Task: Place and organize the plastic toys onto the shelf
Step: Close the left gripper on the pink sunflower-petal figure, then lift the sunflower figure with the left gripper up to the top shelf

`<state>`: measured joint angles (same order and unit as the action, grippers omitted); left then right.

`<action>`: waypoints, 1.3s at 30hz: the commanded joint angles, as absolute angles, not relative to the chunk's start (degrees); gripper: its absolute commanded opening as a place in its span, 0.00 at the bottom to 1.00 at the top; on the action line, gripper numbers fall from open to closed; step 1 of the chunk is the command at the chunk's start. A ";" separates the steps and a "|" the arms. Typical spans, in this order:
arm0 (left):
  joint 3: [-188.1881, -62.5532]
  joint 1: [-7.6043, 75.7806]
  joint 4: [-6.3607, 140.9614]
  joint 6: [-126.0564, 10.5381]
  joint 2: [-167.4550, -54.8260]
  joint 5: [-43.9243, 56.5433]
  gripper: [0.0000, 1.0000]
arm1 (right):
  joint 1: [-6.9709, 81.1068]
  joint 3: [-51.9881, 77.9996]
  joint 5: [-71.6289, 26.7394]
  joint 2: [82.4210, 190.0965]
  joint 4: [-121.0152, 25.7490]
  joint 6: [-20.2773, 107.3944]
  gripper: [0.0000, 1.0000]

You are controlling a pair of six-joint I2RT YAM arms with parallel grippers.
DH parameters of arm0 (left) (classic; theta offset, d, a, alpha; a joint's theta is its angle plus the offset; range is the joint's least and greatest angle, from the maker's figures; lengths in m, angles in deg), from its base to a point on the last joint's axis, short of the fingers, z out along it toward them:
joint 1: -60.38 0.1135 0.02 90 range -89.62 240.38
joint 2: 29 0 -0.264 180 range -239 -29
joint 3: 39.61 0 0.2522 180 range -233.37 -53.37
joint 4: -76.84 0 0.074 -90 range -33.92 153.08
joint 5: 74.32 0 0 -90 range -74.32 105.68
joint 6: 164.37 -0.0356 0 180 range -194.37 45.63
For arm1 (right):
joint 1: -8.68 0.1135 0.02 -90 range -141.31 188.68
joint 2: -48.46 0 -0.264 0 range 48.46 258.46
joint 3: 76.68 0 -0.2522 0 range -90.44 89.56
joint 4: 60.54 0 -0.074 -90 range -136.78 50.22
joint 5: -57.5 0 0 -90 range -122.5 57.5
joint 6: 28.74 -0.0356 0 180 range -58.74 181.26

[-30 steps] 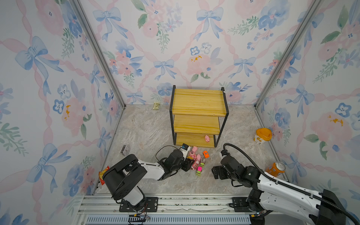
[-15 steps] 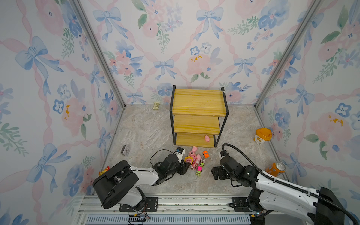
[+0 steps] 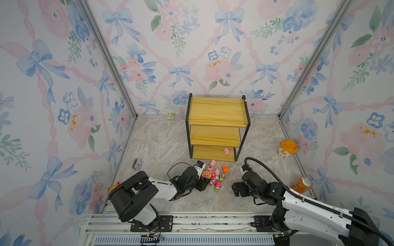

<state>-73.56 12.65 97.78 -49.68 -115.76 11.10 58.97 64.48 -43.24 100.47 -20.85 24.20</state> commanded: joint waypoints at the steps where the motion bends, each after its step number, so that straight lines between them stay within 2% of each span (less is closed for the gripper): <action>1: -74.96 12.39 97.08 -51.43 -117.75 10.24 0.58 | 58.68 65.12 -44.02 100.42 -20.06 23.66 0.97; 16: -74.98 12.45 97.05 -50.95 -119.87 10.73 0.43 | 58.65 65.04 -44.45 100.60 -19.96 23.51 0.97; 21: -73.42 12.44 97.05 -50.55 -117.49 12.06 0.29 | 58.63 64.82 -44.37 101.38 -20.33 23.54 0.97; 24: -72.81 12.41 96.98 -50.55 -116.34 12.46 0.23 | 58.62 64.77 -44.36 101.87 -20.52 23.75 0.97; 31: -72.94 12.41 96.30 -50.87 -113.36 9.70 0.19 | 58.67 64.09 -44.28 101.48 -19.57 23.90 0.97; 34: -74.77 12.44 92.36 -52.38 -110.52 8.19 0.16 | 58.56 63.97 -44.63 100.77 -18.78 24.15 0.97; 36: -76.25 12.31 89.04 -53.71 -108.19 7.36 0.11 | 58.55 63.72 -44.70 100.64 -18.35 24.49 0.97; 39: -77.94 12.36 85.41 -55.46 -103.62 6.23 0.10 | 58.43 63.28 -44.58 100.82 -17.96 24.73 0.97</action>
